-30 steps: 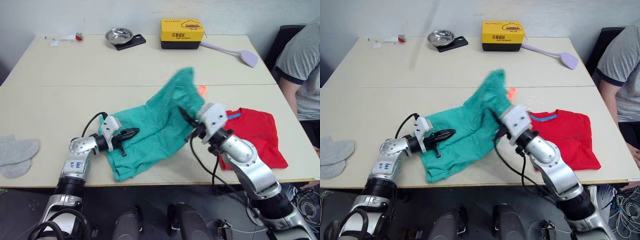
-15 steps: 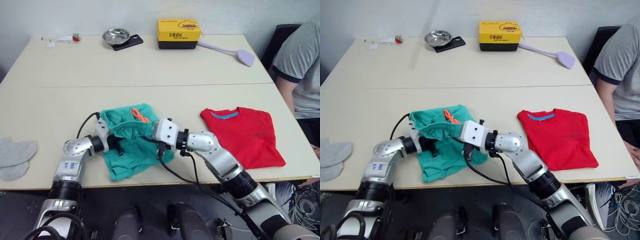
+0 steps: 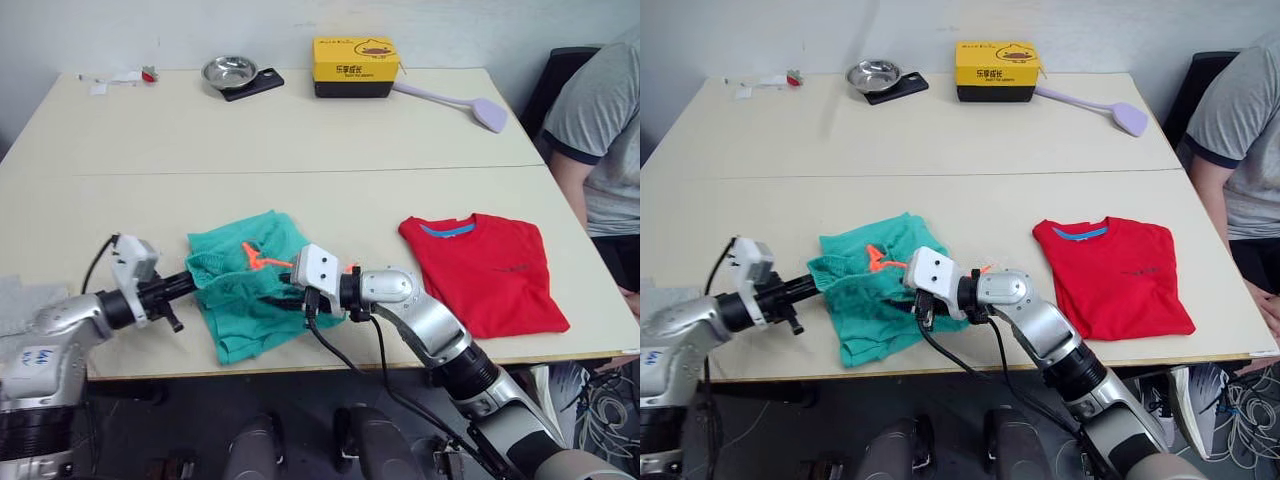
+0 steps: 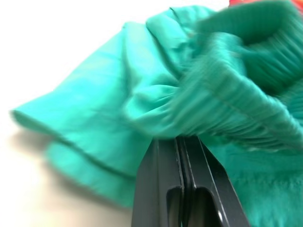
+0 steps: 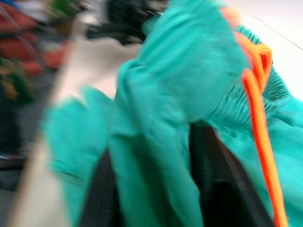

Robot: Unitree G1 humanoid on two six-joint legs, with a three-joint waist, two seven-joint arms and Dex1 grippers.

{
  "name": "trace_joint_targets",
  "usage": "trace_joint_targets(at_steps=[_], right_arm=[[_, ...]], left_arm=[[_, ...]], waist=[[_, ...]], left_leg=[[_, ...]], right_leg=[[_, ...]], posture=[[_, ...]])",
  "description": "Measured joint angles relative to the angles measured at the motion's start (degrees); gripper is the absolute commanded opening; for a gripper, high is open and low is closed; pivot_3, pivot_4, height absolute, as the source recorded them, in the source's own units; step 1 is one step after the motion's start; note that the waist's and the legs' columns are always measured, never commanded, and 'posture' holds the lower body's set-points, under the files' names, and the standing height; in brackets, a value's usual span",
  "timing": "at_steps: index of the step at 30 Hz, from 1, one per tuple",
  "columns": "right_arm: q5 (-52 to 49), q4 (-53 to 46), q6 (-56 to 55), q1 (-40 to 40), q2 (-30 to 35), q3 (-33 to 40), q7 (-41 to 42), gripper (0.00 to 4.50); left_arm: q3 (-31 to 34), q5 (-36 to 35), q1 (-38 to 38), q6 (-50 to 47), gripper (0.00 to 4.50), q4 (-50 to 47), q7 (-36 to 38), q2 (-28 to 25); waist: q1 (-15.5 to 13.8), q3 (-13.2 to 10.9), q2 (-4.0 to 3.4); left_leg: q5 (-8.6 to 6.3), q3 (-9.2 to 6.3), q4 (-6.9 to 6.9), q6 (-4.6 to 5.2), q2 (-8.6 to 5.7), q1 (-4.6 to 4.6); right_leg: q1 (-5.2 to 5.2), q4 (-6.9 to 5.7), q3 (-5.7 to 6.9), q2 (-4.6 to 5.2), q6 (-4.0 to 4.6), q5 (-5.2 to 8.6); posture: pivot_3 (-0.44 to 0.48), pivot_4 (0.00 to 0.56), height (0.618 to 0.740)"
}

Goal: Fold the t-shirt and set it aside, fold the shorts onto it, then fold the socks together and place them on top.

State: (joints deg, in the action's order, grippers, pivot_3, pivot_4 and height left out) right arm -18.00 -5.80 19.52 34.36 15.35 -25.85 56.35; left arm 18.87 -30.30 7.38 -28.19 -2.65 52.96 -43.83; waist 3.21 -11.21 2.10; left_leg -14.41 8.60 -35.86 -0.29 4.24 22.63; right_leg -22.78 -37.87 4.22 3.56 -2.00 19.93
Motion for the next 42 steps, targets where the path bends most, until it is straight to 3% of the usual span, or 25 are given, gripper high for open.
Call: trace_joint_targets(at_steps=[1,9,12,17,22,26,29,33,36,42], right_arm=[[-2.94,-1.35,1.26,0.49,1.03,1.05,2.82,2.71],[-23.13,-9.08,15.95,-1.79,11.25,13.36,13.04,2.71],[-23.17,-8.82,16.18,-4.67,12.33,15.39,11.74,1.78],[-14.43,-4.93,8.50,-5.08,9.53,14.44,6.77,0.03],[-0.47,3.65,-4.90,-5.02,6.01,7.94,3.24,0.03],[5.70,10.26,-11.14,-4.36,2.04,5.52,0.25,0.03],[7.90,13.28,-14.55,-3.92,0.80,5.29,-0.26,0.03],[9.82,15.13,-17.07,-4.09,0.87,4.45,0.16,0.03],[10.12,14.89,-16.63,-4.94,1.88,3.90,1.29,0.03],[4.47,9.16,-11.13,-9.29,6.51,4.56,8.16,0.03]], left_arm=[[0.44,-0.27,0.00,-0.37,0.00,0.01,0.52,-0.50],[1.75,-0.55,-0.28,-1.53,0.00,1.37,2.25,-3.67],[4.04,-1.18,-1.09,-2.63,0.00,1.42,3.79,-6.54],[7.53,-4.50,-1.33,-7.00,0.00,1.31,7.20,-10.93],[5.96,-11.97,4.70,-13.98,0.00,-4.06,7.84,-9.65],[-2.17,-11.43,11.09,-12.19,0.00,-8.32,5.50,-2.13],[-12.09,-5.72,11.92,-7.40,0.00,-8.23,3.36,4.61],[-19.27,4.91,12.08,2.85,0.00,-4.60,0.03,7.31],[-20.07,13.95,12.46,11.61,0.00,4.18,-6.04,7.62],[-17.81,16.00,12.59,19.21,0.00,10.75,-7.51,8.72]], waist=[[-0.02,0.00,0.00],[-0.17,0.00,0.01],[0.22,0.00,-0.01],[0.27,-0.01,-0.02],[-0.25,0.00,0.00],[-0.28,0.00,-0.01],[-0.09,-0.01,0.02],[0.05,0.00,0.02],[-0.05,0.00,0.02],[-0.27,0.00,0.03]], left_leg=[[-0.01,0.00,0.00,0.02,0.00,0.01],[-0.08,-0.06,0.14,0.05,0.00,0.04],[-0.07,-0.05,0.28,-0.01,0.00,0.02],[0.08,-0.03,0.41,-0.22,0.01,0.14],[0.31,-0.04,0.19,-0.46,-0.05,0.58],[0.32,0.03,-0.09,-0.34,-0.12,0.61],[0.32,0.12,-0.25,-0.27,-0.12,0.63],[0.37,0.15,-0.21,-0.34,-0.07,0.52],[0.41,0.12,-0.22,-0.34,-0.03,0.46],[0.39,0.10,-0.24,-0.24,-0.07,0.47]], right_leg=[[0.00,0.03,0.00,0.01,0.00,0.00],[0.00,0.20,0.08,0.06,0.09,0.05],[-0.09,0.17,0.07,0.05,0.19,0.10],[-0.43,0.00,0.09,-0.02,0.30,0.17],[-0.72,-0.09,0.11,-0.01,0.23,0.13],[-0.64,-0.14,-0.02,0.01,0.01,0.01],[-0.63,-0.20,-0.13,-0.02,-0.08,-0.04],[-0.70,-0.39,-0.17,-0.09,-0.03,-0.02],[-0.72,-0.57,-0.16,-0.11,0.04,0.00],[-0.69,-0.58,-0.13,-0.01,0.03,0.00]], posture=[[0.000,0.150,0.740],[0.000,0.150,0.740],[0.000,0.150,0.740],[0.000,0.150,0.740],[0.000,0.150,0.740],[0.000,0.150,0.740],[0.000,0.150,0.740],[0.000,0.150,0.740],[0.000,0.150,0.740],[0.000,0.150,0.740]])
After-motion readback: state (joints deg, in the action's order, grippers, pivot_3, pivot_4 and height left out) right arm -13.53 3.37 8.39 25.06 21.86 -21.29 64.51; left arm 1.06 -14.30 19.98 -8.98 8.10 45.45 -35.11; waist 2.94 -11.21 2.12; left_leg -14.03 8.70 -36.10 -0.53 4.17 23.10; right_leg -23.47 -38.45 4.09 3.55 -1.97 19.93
